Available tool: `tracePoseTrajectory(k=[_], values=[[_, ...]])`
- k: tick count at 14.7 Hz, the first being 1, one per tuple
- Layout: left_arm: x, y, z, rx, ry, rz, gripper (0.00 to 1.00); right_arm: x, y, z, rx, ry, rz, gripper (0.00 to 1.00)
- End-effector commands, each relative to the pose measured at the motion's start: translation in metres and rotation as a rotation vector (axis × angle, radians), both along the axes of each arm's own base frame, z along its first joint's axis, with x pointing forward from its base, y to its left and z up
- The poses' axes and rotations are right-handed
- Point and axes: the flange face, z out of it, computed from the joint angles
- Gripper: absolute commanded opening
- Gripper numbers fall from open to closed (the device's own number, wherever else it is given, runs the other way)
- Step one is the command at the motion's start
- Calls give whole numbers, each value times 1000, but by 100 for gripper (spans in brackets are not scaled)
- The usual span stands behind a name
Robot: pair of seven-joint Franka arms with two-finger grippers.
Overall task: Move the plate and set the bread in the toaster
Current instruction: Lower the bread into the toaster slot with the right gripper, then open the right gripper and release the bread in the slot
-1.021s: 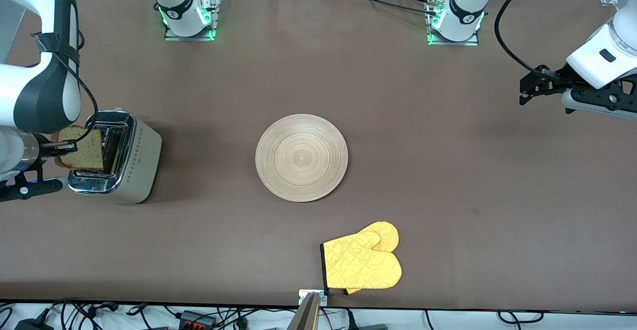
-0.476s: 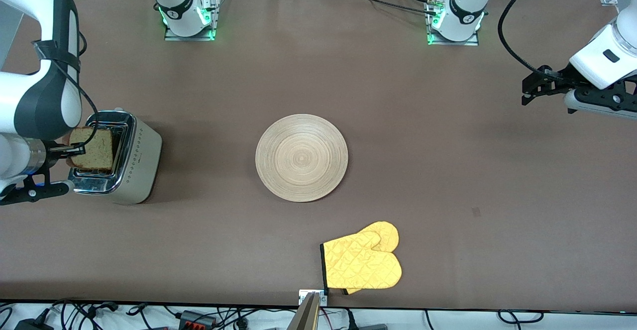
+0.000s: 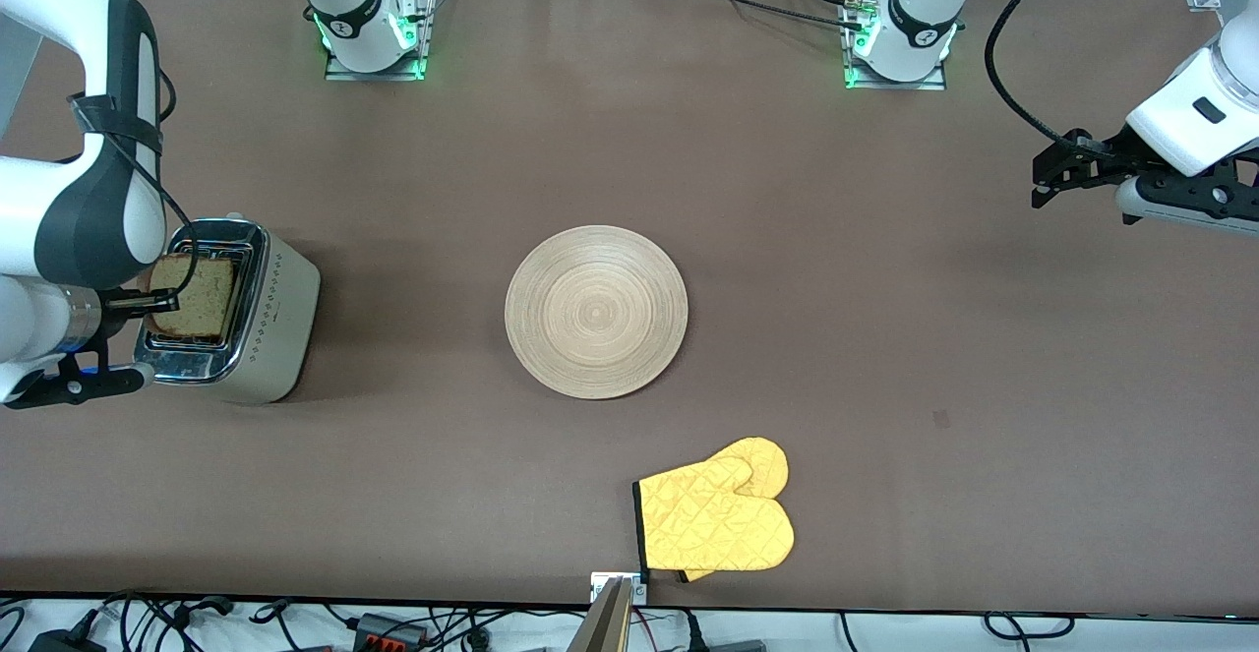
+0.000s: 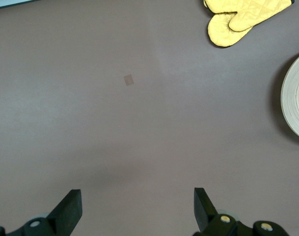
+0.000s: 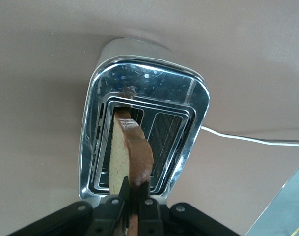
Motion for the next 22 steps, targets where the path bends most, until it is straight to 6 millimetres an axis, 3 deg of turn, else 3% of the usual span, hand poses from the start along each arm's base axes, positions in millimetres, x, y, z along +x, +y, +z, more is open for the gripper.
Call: tracePoseTrajectory(k=[1,4,5,6,7,8,10,11,14,17,22], values=[[3,-3,6,16,-1,4,100,7,1,-8,8,-24,-7,0],[4,1,6,21,1,8,100,9,2,-16,50,-34,-16,0],[4,2,7,21,-1,10,100,8,2,-15,59,-35,-19,18],[4,2,5,21,2,8,100,8,4,-14,86,-37,-29,47],[4,2,5,21,2,10,100,7,0,-13,114,-38,-54,84],[4,1,6,24,-1,8,100,6,-10,-13,154,-44,-90,100],[4,1,6,26,2,8,100,5,-29,-6,223,-60,-130,100],[4,1,6,26,2,8,100,1,-31,8,225,-74,-133,100],[4,1,6,26,2,8,100,-10,-30,64,198,-130,-115,100],[4,1,6,26,2,8,100,-7,-25,83,193,-181,-90,100],[4,2,6,26,2,10,100,-10,25,102,218,-204,-30,100]])
